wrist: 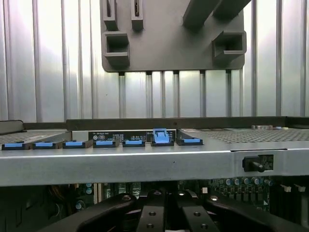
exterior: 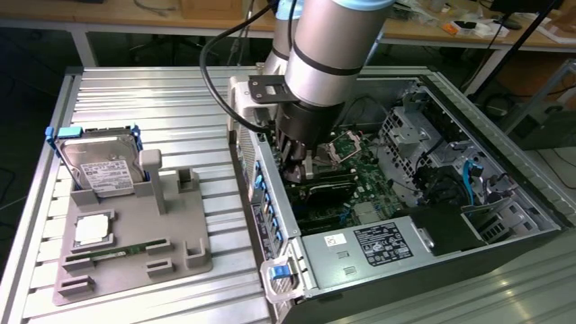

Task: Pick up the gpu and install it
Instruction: 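Press down on the gpu until it lock into place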

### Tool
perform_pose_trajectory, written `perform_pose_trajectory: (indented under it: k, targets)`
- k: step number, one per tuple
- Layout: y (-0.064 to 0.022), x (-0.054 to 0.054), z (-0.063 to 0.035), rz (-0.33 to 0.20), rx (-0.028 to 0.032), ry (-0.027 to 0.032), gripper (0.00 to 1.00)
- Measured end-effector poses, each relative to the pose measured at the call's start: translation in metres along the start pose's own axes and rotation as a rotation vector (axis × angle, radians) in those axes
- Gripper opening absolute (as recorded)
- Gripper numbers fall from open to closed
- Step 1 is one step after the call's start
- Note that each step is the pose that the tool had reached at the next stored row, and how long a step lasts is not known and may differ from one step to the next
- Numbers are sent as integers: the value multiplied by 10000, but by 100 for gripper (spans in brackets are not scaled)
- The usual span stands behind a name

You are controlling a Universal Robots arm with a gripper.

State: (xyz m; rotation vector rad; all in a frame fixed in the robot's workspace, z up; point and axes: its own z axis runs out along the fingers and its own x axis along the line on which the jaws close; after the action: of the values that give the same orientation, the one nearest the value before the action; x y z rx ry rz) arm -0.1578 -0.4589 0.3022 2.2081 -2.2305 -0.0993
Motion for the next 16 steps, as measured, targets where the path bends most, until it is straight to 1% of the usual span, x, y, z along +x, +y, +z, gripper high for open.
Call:
perform_pose_trajectory:
  k: [2, 5, 12, 16]
  targets:
    - [11, 0, -3, -26, -16, -16, 11]
    - [21, -1, -8, -52, -56, -52, 11]
    - [35, -1, -10, -53, -70, -55, 11]
    - [37, -3, -36, -50, -71, -63, 11]
